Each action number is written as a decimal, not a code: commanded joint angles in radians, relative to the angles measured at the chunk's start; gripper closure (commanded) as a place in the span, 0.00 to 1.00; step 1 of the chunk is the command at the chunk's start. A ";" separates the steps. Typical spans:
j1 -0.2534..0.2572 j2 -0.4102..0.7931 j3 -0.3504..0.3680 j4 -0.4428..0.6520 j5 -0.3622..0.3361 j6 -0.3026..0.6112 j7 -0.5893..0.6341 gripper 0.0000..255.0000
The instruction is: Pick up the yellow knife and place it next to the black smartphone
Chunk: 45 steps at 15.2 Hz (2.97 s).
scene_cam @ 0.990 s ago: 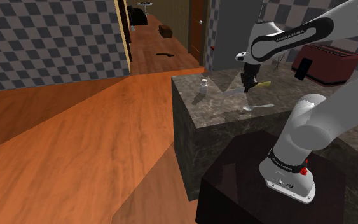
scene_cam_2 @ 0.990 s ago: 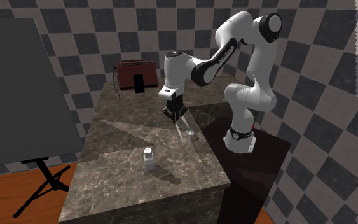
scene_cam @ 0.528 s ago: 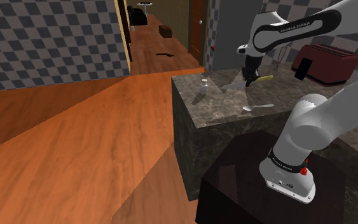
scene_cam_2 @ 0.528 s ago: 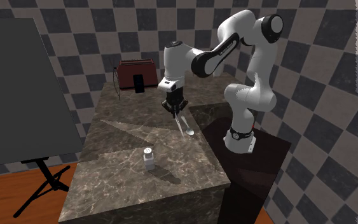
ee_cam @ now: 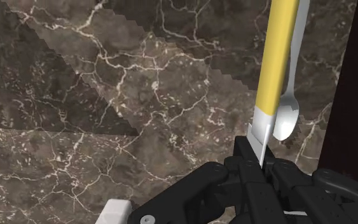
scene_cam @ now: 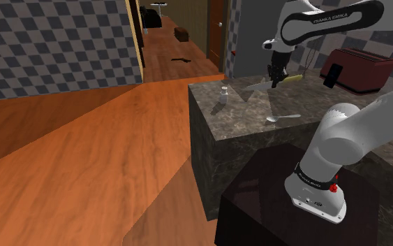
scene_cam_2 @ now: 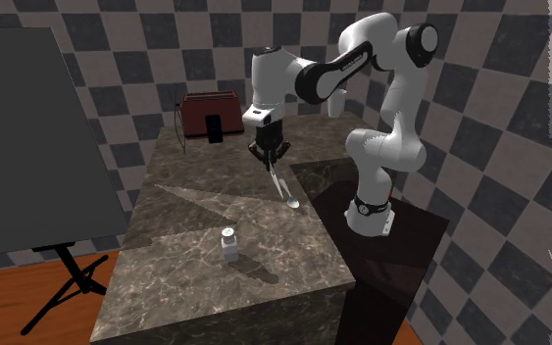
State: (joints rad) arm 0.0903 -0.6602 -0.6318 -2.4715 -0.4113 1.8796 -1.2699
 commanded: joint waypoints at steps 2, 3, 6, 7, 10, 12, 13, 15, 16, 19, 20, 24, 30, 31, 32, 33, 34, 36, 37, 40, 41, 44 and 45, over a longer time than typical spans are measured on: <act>0.002 -0.008 0.016 0.034 0.010 -0.043 -0.001 1.00; 0.003 -0.010 0.021 0.045 0.014 -0.057 -0.002 1.00; 0.006 -0.014 0.034 0.081 0.023 -0.097 -0.005 1.00; 0.007 -0.015 0.038 0.094 0.026 -0.110 -0.006 1.00; 0.010 -0.015 0.050 0.131 0.036 -0.149 -0.009 1.00; 0.012 -0.015 0.058 0.158 0.042 -0.175 -0.011 1.00; 0.013 -0.014 0.061 0.171 0.045 -0.188 -0.012 1.00; 0.005 -0.016 0.045 0.184 0.035 -0.198 -0.036 1.00; -0.002 -0.018 0.026 0.191 0.024 -0.200 -0.060 1.00; -0.022 -0.017 -0.034 0.218 -0.009 -0.205 -0.133 1.00; -0.027 -0.014 -0.055 0.229 -0.019 -0.206 -0.157 1.00; -0.038 0.006 -0.144 0.283 -0.052 -0.207 -0.257 1.00; -0.019 0.067 -0.303 0.396 -0.079 -0.198 -0.414 1.00; -0.010 0.080 -0.334 0.418 -0.081 -0.196 -0.441 1.00; 0.000 0.094 -0.366 0.442 -0.081 -0.194 -0.468 1.00; 0.013 0.109 -0.401 0.466 -0.079 -0.192 -0.496 1.00; 0.028 0.125 -0.438 0.492 -0.077 -0.189 -0.524 1.00; 0.068 0.159 -0.521 0.546 -0.068 -0.184 -0.581 1.00; 0.094 0.176 -0.568 0.575 -0.062 -0.182 -0.610 1.00; 0.206 0.220 -0.737 0.671 -0.044 -0.180 -0.693 1.00; 0.256 0.227 -0.803 0.706 -0.041 -0.183 -0.718 1.00; 0.428 0.205 -0.995 0.825 -0.066 -0.209 -0.768 1.00; 0.483 0.182 -1.047 0.869 -0.085 -0.224 -0.777 1.00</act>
State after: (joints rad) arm 0.5041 -0.4603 -1.6067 -1.6502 -0.4797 1.6671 -2.0318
